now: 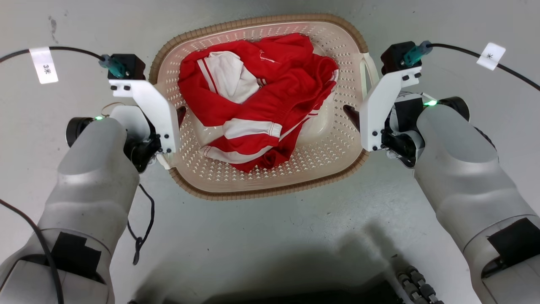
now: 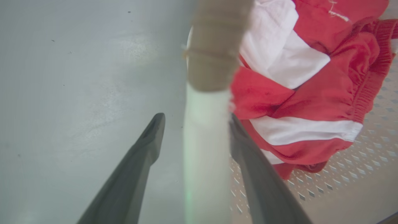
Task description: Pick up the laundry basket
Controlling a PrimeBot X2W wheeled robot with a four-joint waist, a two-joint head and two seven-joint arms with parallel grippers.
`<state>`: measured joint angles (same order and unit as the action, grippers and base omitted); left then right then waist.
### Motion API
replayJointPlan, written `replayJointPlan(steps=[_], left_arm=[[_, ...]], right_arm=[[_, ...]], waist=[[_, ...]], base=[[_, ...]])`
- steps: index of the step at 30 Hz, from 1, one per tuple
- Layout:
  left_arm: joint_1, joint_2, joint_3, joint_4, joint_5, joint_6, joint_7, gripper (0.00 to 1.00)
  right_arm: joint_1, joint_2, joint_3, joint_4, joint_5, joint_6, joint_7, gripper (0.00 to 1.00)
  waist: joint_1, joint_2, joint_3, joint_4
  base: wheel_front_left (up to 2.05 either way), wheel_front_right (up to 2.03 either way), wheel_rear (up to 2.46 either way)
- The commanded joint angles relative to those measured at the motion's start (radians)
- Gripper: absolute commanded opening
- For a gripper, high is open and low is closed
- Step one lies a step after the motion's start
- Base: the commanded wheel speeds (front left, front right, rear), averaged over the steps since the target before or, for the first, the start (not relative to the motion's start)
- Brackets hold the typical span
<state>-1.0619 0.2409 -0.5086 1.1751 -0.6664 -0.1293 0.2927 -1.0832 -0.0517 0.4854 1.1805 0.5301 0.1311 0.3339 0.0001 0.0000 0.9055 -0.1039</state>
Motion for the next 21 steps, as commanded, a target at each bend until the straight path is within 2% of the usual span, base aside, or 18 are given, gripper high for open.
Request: replayJointPlan(steps=[1, 2, 13, 21], left_arm=[[-0.016, -0.006, -0.005, 0.011, -0.009, -0.002, 0.003, 0.27], [-0.016, -0.01, -0.007, 0.013, -0.016, -0.002, 0.01, 0.0], [-0.025, -0.01, -0.051, 0.021, -0.053, -0.001, 0.026, 0.0], [-0.012, -0.026, -0.084, 0.026, -0.091, -0.001, 0.083, 0.0]], right_arm=[[-0.016, 0.002, 0.011, 0.013, 0.014, -0.001, -0.005, 0.17], [-0.019, 0.002, 0.015, 0.017, 0.022, -0.001, -0.001, 0.0], [-0.032, 0.003, 0.071, 0.045, 0.075, 0.0, -0.004, 0.0], [-0.012, 0.003, 0.099, 0.068, 0.108, 0.0, 0.042, 0.0]], waist=[[-0.0001, 0.0, 0.003, 0.001], [-0.0001, 0.0, 0.003, 0.002], [-0.0001, 0.0, -0.003, 0.007], [-0.0001, 0.0, -0.073, 0.017]], base=[[0.0, 0.0, 0.0], [0.0, 0.0, 0.0], [0.0, 0.0, 0.0], [0.0, 0.0, 0.0]])
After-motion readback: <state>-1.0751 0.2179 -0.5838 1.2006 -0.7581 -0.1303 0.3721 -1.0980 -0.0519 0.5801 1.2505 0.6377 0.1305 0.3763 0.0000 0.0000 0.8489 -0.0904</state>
